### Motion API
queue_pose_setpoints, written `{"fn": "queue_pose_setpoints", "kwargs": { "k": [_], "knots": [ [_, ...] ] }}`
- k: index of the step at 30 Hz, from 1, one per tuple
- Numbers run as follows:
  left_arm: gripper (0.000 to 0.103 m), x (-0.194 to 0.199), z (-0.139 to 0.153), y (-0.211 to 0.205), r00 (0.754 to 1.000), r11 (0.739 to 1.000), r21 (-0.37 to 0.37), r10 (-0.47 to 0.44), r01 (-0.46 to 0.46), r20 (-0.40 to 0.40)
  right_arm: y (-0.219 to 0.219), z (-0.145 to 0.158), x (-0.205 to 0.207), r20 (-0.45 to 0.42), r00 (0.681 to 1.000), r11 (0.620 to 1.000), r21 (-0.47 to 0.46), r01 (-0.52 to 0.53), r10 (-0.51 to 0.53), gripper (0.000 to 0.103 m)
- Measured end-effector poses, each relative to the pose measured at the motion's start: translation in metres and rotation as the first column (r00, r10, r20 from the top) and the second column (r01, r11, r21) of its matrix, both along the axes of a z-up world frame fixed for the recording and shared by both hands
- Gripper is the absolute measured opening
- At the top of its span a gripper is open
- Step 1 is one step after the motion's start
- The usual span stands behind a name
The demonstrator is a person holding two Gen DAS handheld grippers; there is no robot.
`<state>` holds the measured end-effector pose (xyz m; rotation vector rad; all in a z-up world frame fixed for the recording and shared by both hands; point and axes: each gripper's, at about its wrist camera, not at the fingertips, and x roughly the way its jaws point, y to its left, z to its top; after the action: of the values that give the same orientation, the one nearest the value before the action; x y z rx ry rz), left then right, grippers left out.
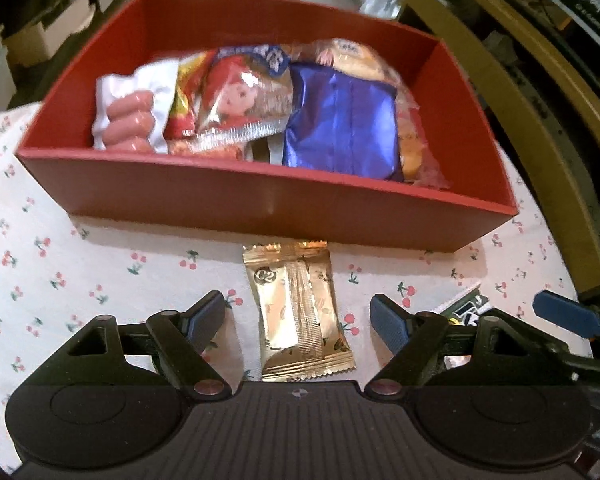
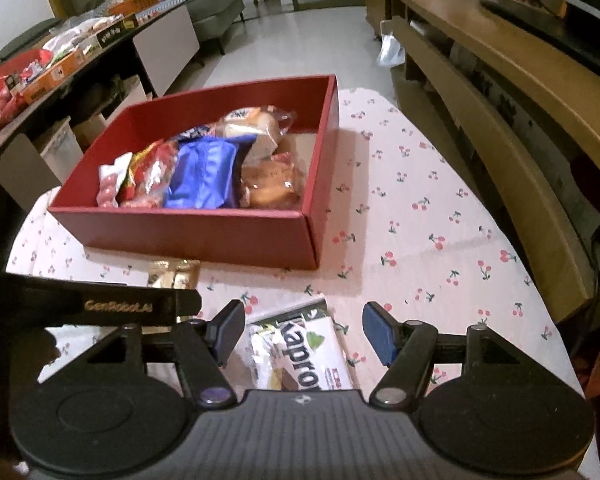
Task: Organize snacks
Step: 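Withdraw both tools from the box toward the gold and Kaprons packs, then grasp the gold wafer pack with left tool while right tool grasps the Kaprons pack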
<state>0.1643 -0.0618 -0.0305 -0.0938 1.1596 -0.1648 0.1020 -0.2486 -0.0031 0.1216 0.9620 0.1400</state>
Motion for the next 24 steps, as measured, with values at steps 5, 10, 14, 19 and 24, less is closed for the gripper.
{"fn": "queue_pose_setpoints", "kwargs": {
  "k": [5,10,14,19,24],
  "knots": [
    [0.075,-0.002,-0.001,-0.005,0.999,0.998,0.053,-0.021,0.019,0.034,-0.001,-0.007,0.003,-0.033,0.999,1.0,0.003,-0.017,0.018,0.079],
    [0.058,-0.006,0.001,-0.001,0.998,0.996,0.075,-0.053,0.05,0.038,0.005,-0.018,0.007,-0.083,0.995,0.998,0.014,-0.059,0.06,0.084],
    [0.05,-0.01,0.003,0.002,0.996,0.994,0.084,-0.077,0.074,0.033,0.012,-0.028,0.011,-0.115,0.99,0.997,0.004,-0.082,0.082,0.084],
    [0.049,-0.015,0.004,0.005,0.995,0.992,0.08,-0.095,0.093,0.022,0.019,-0.034,0.014,-0.118,0.987,0.993,-0.035,-0.113,0.108,0.087],
    [0.058,-0.012,0.004,0.006,0.996,0.994,0.062,-0.087,0.085,0.019,0.024,-0.033,0.014,-0.119,0.987,0.989,-0.089,-0.118,0.107,0.073]
  ]
}}
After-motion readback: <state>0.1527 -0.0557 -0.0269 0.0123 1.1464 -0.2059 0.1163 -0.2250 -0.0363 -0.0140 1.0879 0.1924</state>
